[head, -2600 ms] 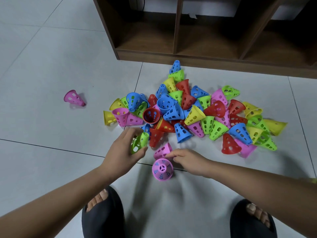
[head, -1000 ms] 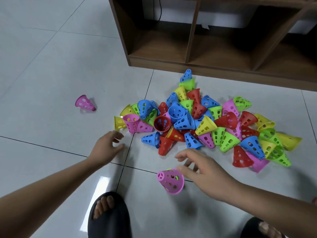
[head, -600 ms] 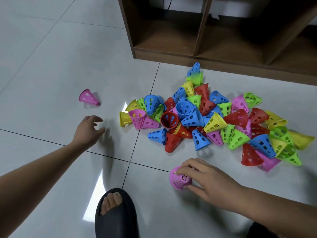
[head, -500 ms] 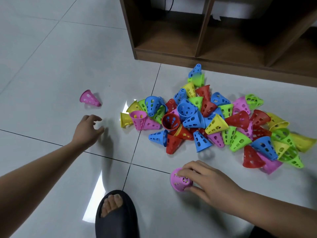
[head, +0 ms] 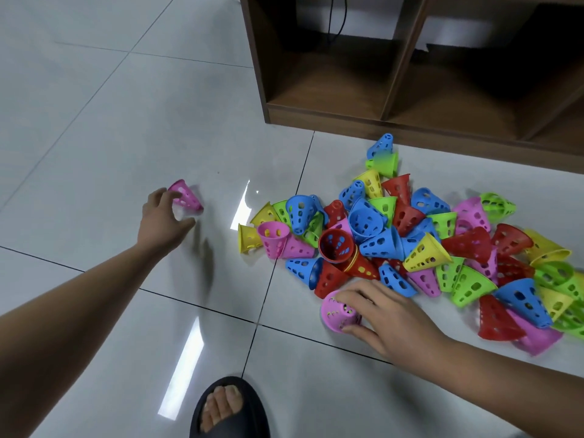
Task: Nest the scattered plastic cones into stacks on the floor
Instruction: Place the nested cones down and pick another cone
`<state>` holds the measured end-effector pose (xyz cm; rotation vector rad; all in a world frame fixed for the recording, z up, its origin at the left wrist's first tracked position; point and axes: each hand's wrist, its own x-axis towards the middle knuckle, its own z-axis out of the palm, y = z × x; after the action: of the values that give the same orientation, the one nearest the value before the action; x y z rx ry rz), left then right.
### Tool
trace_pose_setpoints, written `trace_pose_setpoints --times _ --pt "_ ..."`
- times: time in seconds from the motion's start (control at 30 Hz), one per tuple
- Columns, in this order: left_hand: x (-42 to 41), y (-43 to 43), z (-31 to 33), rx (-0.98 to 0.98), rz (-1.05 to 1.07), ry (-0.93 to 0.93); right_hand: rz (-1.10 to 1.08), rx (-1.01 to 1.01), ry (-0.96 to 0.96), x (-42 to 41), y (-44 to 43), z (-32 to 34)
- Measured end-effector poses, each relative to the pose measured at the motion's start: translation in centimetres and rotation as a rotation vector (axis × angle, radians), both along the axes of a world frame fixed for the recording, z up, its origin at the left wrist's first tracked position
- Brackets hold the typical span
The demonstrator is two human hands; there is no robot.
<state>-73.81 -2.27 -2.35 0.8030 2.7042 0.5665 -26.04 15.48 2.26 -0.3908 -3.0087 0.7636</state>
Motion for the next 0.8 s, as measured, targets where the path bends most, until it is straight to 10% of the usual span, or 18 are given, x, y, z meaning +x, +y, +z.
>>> trace_pose_setpoints --times 0.4,0.8 --pt "-2.7 2.3 -0.3 -0.041 -0.018 -0.007 -0.018 -0.069 -0.028 -0.4 0.3 -0.4" --pt "9.0 1.3 7.7 0.426 0.08 -0.092 -0.03 -0.132 -0.16 1.9 -0.9 1.7"
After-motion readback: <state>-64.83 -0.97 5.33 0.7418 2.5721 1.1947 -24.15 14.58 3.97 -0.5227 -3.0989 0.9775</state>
